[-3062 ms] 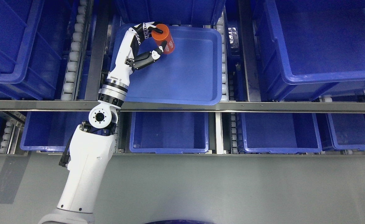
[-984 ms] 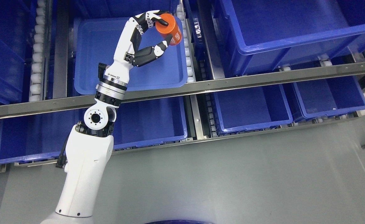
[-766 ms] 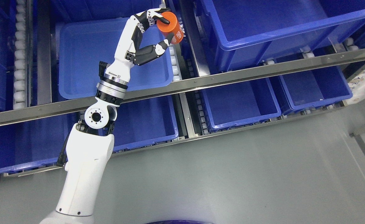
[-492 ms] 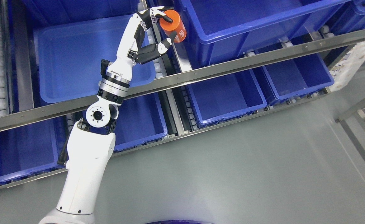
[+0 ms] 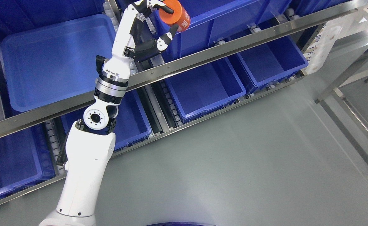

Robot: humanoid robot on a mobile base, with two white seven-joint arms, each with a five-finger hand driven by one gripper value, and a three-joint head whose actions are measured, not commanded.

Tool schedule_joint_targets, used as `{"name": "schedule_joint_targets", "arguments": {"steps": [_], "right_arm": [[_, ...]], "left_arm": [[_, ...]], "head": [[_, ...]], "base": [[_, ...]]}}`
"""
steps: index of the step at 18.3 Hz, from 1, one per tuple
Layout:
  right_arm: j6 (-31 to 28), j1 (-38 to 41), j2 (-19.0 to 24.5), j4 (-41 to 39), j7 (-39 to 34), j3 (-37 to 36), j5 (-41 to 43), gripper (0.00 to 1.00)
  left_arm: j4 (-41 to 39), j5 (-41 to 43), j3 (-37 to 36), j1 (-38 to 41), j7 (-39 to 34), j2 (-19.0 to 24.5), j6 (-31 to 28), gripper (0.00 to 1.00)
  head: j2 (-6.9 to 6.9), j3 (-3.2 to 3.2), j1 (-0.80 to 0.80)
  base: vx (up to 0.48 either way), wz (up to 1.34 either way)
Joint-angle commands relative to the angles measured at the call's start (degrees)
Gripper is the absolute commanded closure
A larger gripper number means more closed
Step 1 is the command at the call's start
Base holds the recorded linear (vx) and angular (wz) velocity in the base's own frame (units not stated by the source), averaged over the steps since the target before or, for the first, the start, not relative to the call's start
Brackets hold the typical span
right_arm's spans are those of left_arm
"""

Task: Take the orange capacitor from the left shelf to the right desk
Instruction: 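Carry the held capacitor with the left hand while turning toward the steel table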

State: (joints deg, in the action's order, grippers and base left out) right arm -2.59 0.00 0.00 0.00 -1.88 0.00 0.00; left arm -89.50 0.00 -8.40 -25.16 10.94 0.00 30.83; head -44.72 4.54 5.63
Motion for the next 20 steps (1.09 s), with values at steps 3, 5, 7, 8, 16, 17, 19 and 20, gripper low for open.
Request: {"name": "schedule_joint_targets", "arguments": {"steps": [3,5,7,8,16,17,19,20], "right_arm": [[0.0,0.0,-1.0,-1.9,0.0,-0.6,0.0,0.00],[0.0,-0.1,-1.0,-1.9,0.0,-0.6,0.0,0.00],[0.0,-0.1,-1.0,-1.9,0.0,-0.6,0.0,0.00],[0.0,-0.1,-1.0,-1.9,0.0,-0.6,0.0,0.00],[0.0,-0.1,-1.0,-1.9,0.0,-0.6,0.0,0.00],[0.0,-0.1,-1.0,-1.9,0.0,-0.6,0.0,0.00],[0.0,0.0,-1.0,-1.9,0.0,-0.6,0.0,0.00],[0.0,-0.1,-1.0,-1.9,0.0,-0.6,0.0,0.00]], "left_arm": [[-5.0,-2.0,1.5,0.2,-0.2,1.0,7.8,0.99],[-5.1,-2.1,1.5,0.2,-0.2,1.0,10.3,0.99],[-5.1,-2.1,1.5,-0.1,-0.2,1.0,14.2,0.98],[-5.1,-2.1,1.5,-0.1,-0.2,1.0,14.2,0.98],[-4.4,-3.1,-6.7,3.9,0.0,1.0,5.9,0.98],[-4.1,-3.1,-8.4,4.1,0.0,1.0,3.9,0.98],[-3.6,-3.1,-11.2,4.0,0.0,1.0,-3.4,0.98],[-3.3,-3.1,-12.2,3.4,0.0,1.0,-7.1,0.97]], "head": [[0.00,0.00,0.00],[0.00,0.00,0.00],[0.00,0.00,0.00],[0.00,0.00,0.00],[0.00,0.00,0.00],[-0.01,0.00,0.00],[-0.03,0.00,0.00],[-0.03,0.00,0.00]], "base": [[-0.053,-0.25],[-0.068,-0.40],[-0.077,-0.55],[-0.075,-0.64],[-0.032,-0.88],[0.056,-0.60],[0.060,-0.57],[0.064,-0.53]]}}
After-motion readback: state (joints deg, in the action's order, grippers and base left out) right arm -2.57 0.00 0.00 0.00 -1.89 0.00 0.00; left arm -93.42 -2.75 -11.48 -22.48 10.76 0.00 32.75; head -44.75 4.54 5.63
